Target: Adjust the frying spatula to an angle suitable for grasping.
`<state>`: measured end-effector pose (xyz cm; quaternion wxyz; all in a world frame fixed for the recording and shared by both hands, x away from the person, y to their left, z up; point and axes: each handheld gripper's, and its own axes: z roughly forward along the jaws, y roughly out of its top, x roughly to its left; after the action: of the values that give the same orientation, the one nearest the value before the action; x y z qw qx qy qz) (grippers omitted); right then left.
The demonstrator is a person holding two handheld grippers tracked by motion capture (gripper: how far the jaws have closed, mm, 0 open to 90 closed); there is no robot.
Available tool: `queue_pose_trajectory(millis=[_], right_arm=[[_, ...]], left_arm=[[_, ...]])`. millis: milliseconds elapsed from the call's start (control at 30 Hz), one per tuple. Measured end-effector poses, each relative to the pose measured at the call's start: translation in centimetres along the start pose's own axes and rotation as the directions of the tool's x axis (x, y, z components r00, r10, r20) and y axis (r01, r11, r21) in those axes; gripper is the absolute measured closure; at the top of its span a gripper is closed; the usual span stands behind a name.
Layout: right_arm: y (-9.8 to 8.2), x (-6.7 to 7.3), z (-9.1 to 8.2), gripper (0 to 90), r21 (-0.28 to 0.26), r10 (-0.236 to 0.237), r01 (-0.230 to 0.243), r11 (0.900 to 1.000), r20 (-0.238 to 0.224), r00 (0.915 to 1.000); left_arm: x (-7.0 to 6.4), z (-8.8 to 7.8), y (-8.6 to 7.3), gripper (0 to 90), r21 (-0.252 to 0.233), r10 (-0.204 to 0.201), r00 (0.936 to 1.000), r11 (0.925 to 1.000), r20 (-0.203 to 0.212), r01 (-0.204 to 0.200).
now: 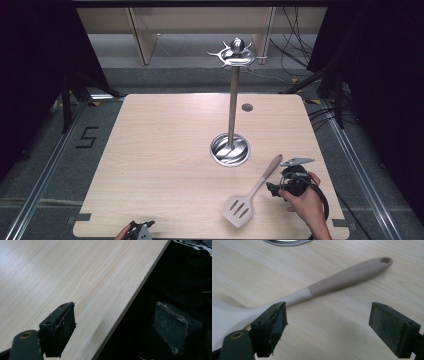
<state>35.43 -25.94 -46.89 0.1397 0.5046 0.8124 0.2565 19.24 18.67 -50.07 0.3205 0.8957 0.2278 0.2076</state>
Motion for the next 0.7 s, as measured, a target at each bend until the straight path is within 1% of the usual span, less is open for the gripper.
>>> queue_pose_trajectory(millis=[33,67,100,133,200,233,300,333,367,400,433,467,500,567,600,633,700], right_arm=[[0.3,0.3,0.2,16.0,0.016,0.022,-0.022,1.0,0.0,0.9997],[0.3,0.3,0.2,16.0,0.016,0.022,-0.022,1.0,0.0,0.9997],[0.8,0.4,0.7,16.3,0.01,0.025,-0.025,1.0,0.011,0.9996],[1.0,0.6,0.8,16.5,0.02,0.036,-0.036,0.999,0.002,0.9993],[1.1,0.6,1.1,16.5,0.018,0.029,-0.029,0.999,0.002,0.9996],[1.4,0.7,1.5,16.3,0.032,0.047,-0.047,0.998,0.007,0.9989],[1.5,0.8,1.9,16.0,0.051,0.062,-0.063,0.997,0.008,0.998],[1.5,0.8,1.9,16.0,0.051,0.062,-0.063,0.997,0.008,0.998],[1.8,0.7,2.5,16.5,0.053,0.045,-0.046,0.998,0.028,0.9986],[1.9,0.8,2.6,16.5,0.054,0.05,-0.051,0.997,0.027,0.9984],[2.1,0.9,2.7,16.5,0.059,0.064,-0.066,0.996,0.032,0.9974],[2.3,0.9,2.9,16.4,0.064,0.058,-0.06,0.996,0.026,0.998],[2.3,0.9,3.0,16.3,0.063,0.05,-0.052,0.997,0.03,0.9983],[2.6,1.0,3.3,16.3,0.069,0.066,-0.068,0.995,0.036,0.9972],[2.7,1.0,3.4,16.3,0.08,0.06,-0.063,0.995,0.035,0.9976],[2.8,1.1,3.6,16.3,0.076,0.07,-0.073,0.994,0.039,0.9967],[2.9,1.1,3.9,16.3,0.094,0.072,-0.076,0.993,0.042,0.9965]], left_arm=[[0.0,0.0,0.0,17.1,-0.002,-0.004,0.9999,1.0,-0.009,0.004],[0.0,0.0,0.0,17.1,-0.002,-0.004,0.9999,1.0,-0.009,0.004],[0.0,-0.1,0.0,17.1,0.004,0.006,0.9999,1.0,-0.014,-0.006],[0.0,-0.1,0.0,17.1,0.001,0.006,0.9998,1.0,-0.017,-0.006],[0.0,-0.1,0.0,17.1,0.0,0.007,0.9998,1.0,-0.017,-0.007],[0.0,0.0,0.0,17.1,0.006,0.007,1.0,1.0,-0.006,-0.007],[0.0,0.0,0.0,17.1,0.006,0.005,1.0,1.0,-0.008,-0.005],[0.0,0.0,0.0,17.1,0.006,0.005,1.0,1.0,-0.008,-0.005],[0.0,0.0,0.0,17.1,0.006,0.004,0.9999,1.0,-0.01,-0.004],[0.0,0.0,0.0,17.1,-0.002,-0.003,1.0,1.0,-0.007,0.003],[0.0,0.1,0.0,17.1,0.008,0.007,0.9997,0.9999,-0.025,-0.007],[0.0,0.1,0.0,17.1,0.007,0.004,0.9999,1.0,-0.015,-0.004],[0.0,0.1,0.0,17.1,0.009,0.004,0.9999,0.9999,-0.009,-0.004],[0.0,0.1,0.0,17.1,0.008,0.005,1.0,1.0,-0.007,-0.005],[0.0,0.1,0.0,17.1,0.009,0.007,0.9999,0.9999,-0.01,-0.007],[0.0,0.0,0.0,17.1,0.006,0.007,1.0,1.0,-0.006,-0.007],[0.0,0.0,0.0,17.1,0.004,0.005,0.9999,1.0,-0.013,-0.005]])
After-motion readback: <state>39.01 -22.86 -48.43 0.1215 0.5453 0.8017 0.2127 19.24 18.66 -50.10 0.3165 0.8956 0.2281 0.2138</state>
